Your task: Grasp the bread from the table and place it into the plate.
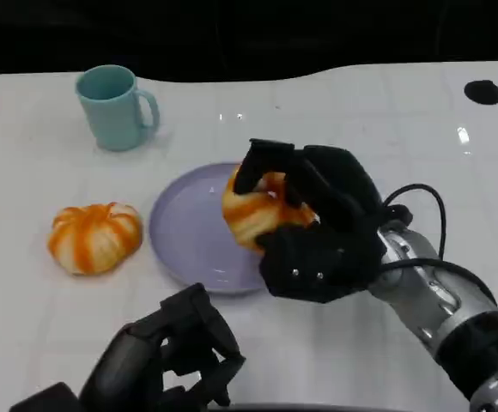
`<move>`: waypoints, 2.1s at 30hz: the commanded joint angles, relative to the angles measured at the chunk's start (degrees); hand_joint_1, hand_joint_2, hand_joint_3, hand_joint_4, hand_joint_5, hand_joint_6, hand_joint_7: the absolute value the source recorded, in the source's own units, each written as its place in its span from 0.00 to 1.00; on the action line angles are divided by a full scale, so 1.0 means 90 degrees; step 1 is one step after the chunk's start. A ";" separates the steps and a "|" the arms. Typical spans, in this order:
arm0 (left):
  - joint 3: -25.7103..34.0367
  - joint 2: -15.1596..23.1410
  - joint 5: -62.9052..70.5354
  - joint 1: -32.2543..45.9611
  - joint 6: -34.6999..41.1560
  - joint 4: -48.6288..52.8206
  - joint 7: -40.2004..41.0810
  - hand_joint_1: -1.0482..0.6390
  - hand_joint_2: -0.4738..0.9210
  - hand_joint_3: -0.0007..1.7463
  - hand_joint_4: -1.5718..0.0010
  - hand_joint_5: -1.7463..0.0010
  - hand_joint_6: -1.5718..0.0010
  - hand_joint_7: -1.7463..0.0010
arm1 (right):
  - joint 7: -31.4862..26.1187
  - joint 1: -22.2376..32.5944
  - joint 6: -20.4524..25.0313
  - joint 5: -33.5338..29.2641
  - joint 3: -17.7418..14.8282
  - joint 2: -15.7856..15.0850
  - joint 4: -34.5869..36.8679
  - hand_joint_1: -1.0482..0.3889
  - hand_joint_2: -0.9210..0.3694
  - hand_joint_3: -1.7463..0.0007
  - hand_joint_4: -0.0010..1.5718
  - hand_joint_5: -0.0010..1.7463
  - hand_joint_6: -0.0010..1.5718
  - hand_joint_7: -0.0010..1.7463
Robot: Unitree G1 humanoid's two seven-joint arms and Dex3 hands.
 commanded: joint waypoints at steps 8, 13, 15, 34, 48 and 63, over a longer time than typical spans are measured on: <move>-0.0016 0.0053 0.0063 0.0062 0.0019 -0.0121 0.0067 0.32 1.00 0.25 0.58 0.00 0.71 0.01 | 0.1179 0.0100 0.0623 -0.0145 0.0324 -0.0378 -0.0767 0.29 0.00 0.82 0.00 0.13 0.13 0.00; -0.0008 0.0055 0.0029 0.0116 0.0094 -0.0211 0.0072 0.31 1.00 0.25 0.58 0.00 0.71 0.01 | 0.1423 0.0401 0.0815 -0.0118 0.0330 -0.0494 -0.1366 0.27 0.00 0.81 0.00 0.12 0.13 0.00; -0.0012 0.0079 0.0151 0.0144 0.0004 -0.0210 0.0106 0.32 1.00 0.25 0.57 0.00 0.70 0.01 | 0.1504 0.0604 0.0823 -0.0110 0.0315 -0.0598 -0.1715 0.27 0.00 0.81 0.00 0.15 0.13 0.01; -0.0018 0.0063 0.0013 0.0162 0.0040 -0.0274 0.0065 0.32 1.00 0.26 0.56 0.00 0.70 0.00 | 0.1458 0.3126 -0.0468 0.1303 -0.0875 -0.1321 -0.4466 0.40 0.00 0.85 0.30 0.61 0.43 0.16; 0.0006 0.0059 -0.0017 0.0071 0.0116 -0.0252 0.0076 0.30 1.00 0.25 0.56 0.00 0.70 0.00 | 0.1672 0.4572 -0.1097 0.2360 -0.1557 -0.1331 -0.5225 0.60 0.38 0.30 0.55 0.90 0.52 0.65; 0.0100 0.0124 -0.0006 -0.0011 0.0080 -0.0182 0.0033 0.31 1.00 0.26 0.55 0.00 0.69 0.00 | 0.2229 0.5965 -0.0351 0.2525 -0.1926 -0.1602 -0.6436 0.59 0.45 0.24 0.59 1.00 0.50 0.79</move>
